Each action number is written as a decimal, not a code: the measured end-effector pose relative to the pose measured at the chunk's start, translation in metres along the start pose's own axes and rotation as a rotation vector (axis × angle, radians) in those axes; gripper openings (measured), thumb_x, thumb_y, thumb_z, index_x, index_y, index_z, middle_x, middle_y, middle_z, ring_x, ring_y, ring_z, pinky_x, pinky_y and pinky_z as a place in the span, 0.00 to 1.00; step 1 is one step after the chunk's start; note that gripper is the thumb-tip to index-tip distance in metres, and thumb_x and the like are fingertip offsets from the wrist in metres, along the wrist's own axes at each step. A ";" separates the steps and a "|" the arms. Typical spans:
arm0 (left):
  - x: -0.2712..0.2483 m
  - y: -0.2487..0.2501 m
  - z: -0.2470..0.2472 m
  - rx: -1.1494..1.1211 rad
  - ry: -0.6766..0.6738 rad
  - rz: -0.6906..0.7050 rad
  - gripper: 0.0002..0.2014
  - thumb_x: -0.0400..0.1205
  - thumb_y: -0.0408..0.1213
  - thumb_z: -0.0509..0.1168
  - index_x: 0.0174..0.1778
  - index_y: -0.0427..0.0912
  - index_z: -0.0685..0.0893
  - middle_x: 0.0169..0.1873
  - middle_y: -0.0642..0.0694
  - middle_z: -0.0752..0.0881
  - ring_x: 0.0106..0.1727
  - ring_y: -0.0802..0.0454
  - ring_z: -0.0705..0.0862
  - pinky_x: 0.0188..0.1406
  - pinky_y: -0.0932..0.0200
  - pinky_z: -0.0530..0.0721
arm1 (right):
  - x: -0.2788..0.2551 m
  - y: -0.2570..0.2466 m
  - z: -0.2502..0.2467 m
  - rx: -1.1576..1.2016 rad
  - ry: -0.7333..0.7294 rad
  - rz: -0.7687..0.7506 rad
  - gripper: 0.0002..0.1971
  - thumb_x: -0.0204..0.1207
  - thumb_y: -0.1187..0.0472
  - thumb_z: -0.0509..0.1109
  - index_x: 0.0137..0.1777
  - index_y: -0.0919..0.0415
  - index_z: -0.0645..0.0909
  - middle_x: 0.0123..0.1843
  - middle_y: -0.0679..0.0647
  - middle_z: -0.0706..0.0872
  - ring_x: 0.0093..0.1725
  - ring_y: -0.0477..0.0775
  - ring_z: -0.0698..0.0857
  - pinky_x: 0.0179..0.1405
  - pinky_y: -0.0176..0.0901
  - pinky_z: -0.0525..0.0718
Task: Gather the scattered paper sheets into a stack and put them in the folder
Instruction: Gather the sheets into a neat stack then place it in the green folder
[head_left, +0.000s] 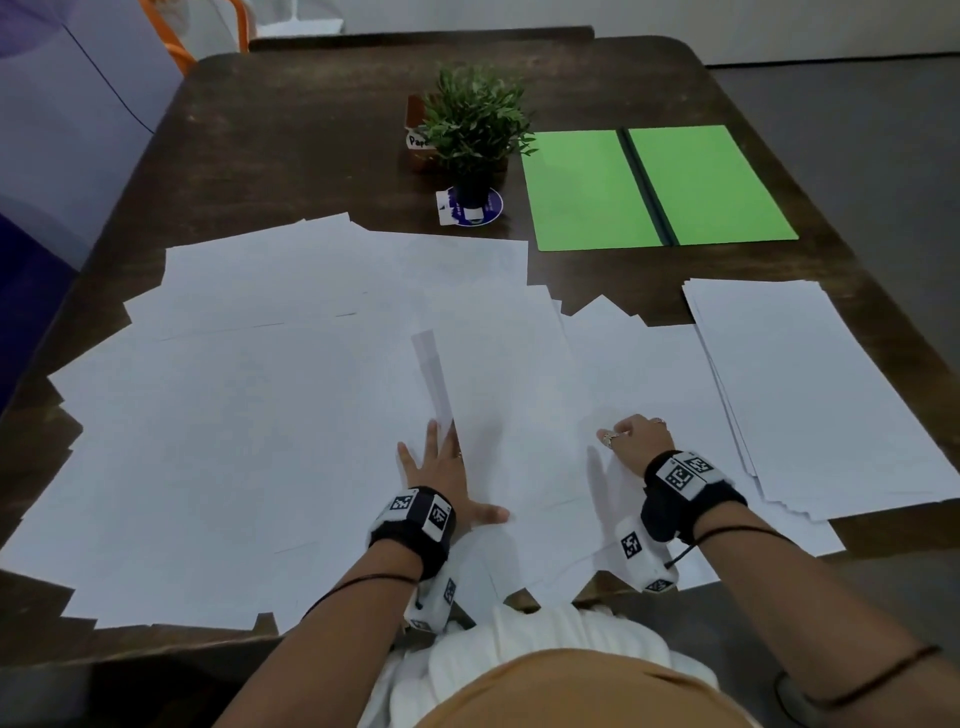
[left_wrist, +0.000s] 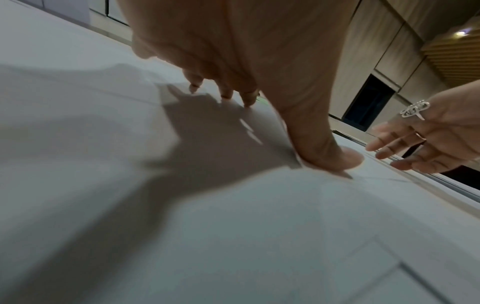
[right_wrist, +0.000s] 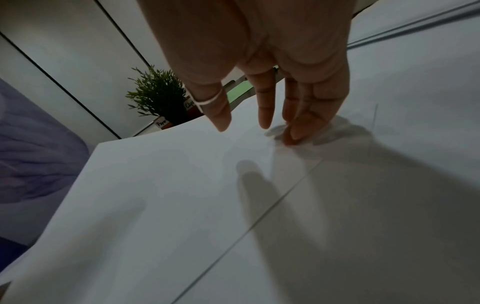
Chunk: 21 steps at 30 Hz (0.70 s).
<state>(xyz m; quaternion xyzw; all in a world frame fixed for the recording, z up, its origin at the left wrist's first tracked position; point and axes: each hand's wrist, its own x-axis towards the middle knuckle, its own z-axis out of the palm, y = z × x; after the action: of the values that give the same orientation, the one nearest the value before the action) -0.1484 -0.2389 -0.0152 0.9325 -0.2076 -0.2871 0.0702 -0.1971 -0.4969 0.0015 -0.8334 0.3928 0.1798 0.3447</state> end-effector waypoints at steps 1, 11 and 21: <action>0.000 0.000 0.001 0.000 0.005 -0.005 0.67 0.59 0.75 0.67 0.81 0.50 0.31 0.82 0.55 0.36 0.81 0.46 0.29 0.73 0.24 0.34 | -0.002 0.000 0.001 0.004 0.004 -0.008 0.23 0.79 0.53 0.66 0.69 0.66 0.72 0.71 0.65 0.68 0.65 0.62 0.77 0.63 0.42 0.71; -0.001 -0.001 0.005 -0.126 0.069 -0.002 0.70 0.55 0.72 0.71 0.80 0.51 0.30 0.81 0.59 0.36 0.81 0.50 0.30 0.75 0.26 0.36 | -0.001 0.007 -0.008 0.066 -0.081 0.020 0.25 0.79 0.48 0.65 0.71 0.62 0.71 0.73 0.56 0.75 0.73 0.58 0.73 0.70 0.45 0.68; 0.001 -0.001 0.007 -0.123 0.076 -0.002 0.69 0.54 0.74 0.70 0.81 0.54 0.33 0.81 0.60 0.38 0.81 0.51 0.30 0.75 0.27 0.35 | 0.005 0.006 -0.006 0.348 -0.011 0.073 0.16 0.80 0.47 0.63 0.53 0.60 0.73 0.59 0.63 0.77 0.33 0.54 0.80 0.32 0.42 0.83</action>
<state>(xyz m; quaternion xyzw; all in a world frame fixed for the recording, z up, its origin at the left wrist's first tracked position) -0.1514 -0.2379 -0.0217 0.9370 -0.1856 -0.2636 0.1347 -0.1983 -0.5063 0.0004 -0.7452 0.4463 0.1261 0.4791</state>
